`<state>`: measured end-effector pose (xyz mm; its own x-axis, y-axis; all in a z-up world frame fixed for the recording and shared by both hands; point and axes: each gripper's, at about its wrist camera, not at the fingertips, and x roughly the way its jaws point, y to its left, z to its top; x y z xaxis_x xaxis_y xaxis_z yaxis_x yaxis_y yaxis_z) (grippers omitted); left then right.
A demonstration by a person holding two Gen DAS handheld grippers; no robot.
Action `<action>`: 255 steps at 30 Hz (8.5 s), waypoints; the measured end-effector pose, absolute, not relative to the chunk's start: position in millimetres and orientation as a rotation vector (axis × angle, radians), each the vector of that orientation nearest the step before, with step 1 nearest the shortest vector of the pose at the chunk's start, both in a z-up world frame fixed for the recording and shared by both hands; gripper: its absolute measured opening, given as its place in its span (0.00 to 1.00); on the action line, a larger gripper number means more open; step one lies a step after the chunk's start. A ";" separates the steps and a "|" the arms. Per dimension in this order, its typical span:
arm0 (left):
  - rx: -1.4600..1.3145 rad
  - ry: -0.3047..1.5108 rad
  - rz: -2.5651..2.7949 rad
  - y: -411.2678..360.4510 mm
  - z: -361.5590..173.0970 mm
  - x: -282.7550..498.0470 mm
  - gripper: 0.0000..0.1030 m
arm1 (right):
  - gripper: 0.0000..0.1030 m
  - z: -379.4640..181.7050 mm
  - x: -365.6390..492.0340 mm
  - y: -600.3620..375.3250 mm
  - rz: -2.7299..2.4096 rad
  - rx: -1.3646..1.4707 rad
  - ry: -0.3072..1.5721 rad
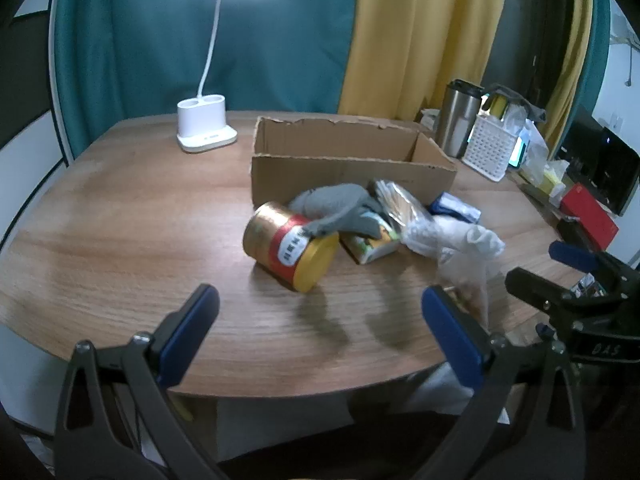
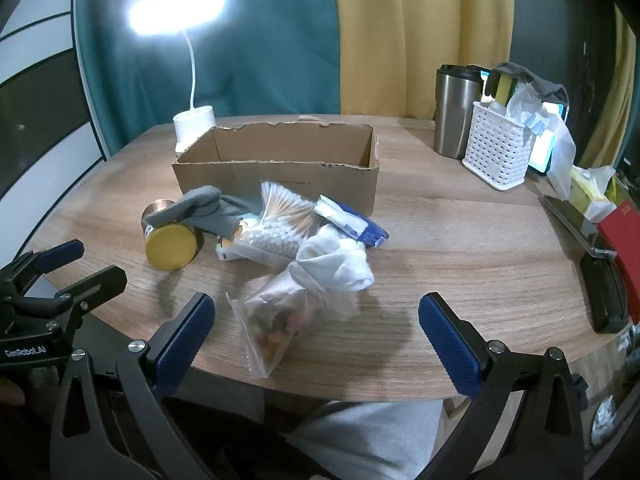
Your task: Organize objects
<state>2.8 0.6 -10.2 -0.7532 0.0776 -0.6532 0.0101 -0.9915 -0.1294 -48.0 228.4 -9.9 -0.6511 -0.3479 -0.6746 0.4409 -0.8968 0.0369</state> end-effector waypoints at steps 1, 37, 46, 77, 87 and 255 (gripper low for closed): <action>-1.090 -0.196 2.901 0.3 -10.5 2.9 0.99 | 1.00 -10.1 -48.1 228.5 -2.509 0.988 0.181; -1.069 -0.238 2.874 -2.8 -9.8 5.6 0.99 | 1.00 -12.1 -45.5 228.3 -2.481 0.988 0.197; -1.098 -0.238 2.883 -3.4 -12.9 3.4 0.99 | 1.00 -12.2 -44.6 228.3 -2.479 0.986 0.198; -1.094 -0.241 2.892 -16.1 -19.6 -7.3 0.99 | 1.00 -20.9 -53.6 217.7 -2.457 1.022 0.205; -1.089 -0.202 2.900 -25.5 -25.9 -21.6 0.99 | 1.00 -32.2 -63.0 207.0 -2.441 1.073 0.205; -1.125 -0.120 2.850 10.5 23.8 -179.5 0.68 | 0.54 26.8 -235.0 169.4 -2.232 0.958 0.201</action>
<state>-179.4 10.5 23.8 -0.7285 0.0981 -0.6780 -0.0410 -0.9942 -0.0999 -235.0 169.4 26.8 -0.4900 -0.5359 -0.6875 0.6500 -0.7502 0.1215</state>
